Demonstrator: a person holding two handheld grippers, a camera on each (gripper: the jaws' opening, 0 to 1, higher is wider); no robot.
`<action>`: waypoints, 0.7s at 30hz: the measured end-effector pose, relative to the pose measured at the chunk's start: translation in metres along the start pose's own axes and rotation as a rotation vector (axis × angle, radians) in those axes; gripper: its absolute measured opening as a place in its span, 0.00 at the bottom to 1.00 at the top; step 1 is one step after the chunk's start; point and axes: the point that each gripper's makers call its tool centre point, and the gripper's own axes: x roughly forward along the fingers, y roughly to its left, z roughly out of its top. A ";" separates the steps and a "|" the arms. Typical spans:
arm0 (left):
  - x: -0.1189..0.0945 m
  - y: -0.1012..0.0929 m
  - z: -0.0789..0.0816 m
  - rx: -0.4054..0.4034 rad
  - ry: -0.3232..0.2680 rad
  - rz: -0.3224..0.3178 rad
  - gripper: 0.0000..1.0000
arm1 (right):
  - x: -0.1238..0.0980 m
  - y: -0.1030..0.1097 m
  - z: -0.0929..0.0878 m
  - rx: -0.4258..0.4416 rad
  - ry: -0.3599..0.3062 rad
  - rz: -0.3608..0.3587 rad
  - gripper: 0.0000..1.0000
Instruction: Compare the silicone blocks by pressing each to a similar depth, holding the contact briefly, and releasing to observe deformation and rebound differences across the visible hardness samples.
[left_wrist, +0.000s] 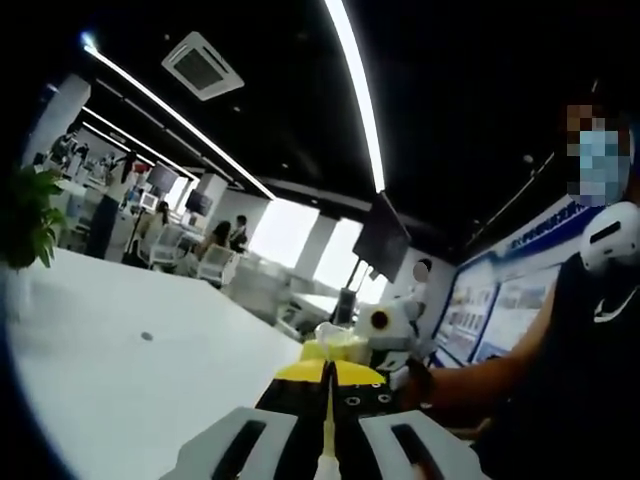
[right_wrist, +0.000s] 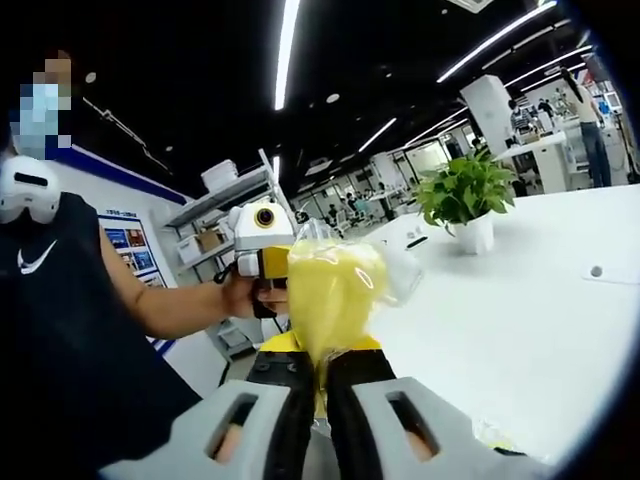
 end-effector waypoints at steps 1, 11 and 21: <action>0.000 0.000 0.000 -0.002 -0.002 -0.003 0.00 | 0.000 0.000 0.000 0.004 -0.001 0.001 0.00; -0.002 0.005 -0.002 -0.023 -0.009 0.004 0.00 | 0.003 -0.002 -0.002 0.005 0.007 -0.006 0.00; -0.001 0.005 -0.006 0.035 0.001 0.008 0.00 | 0.004 -0.003 -0.005 0.012 0.017 -0.008 0.00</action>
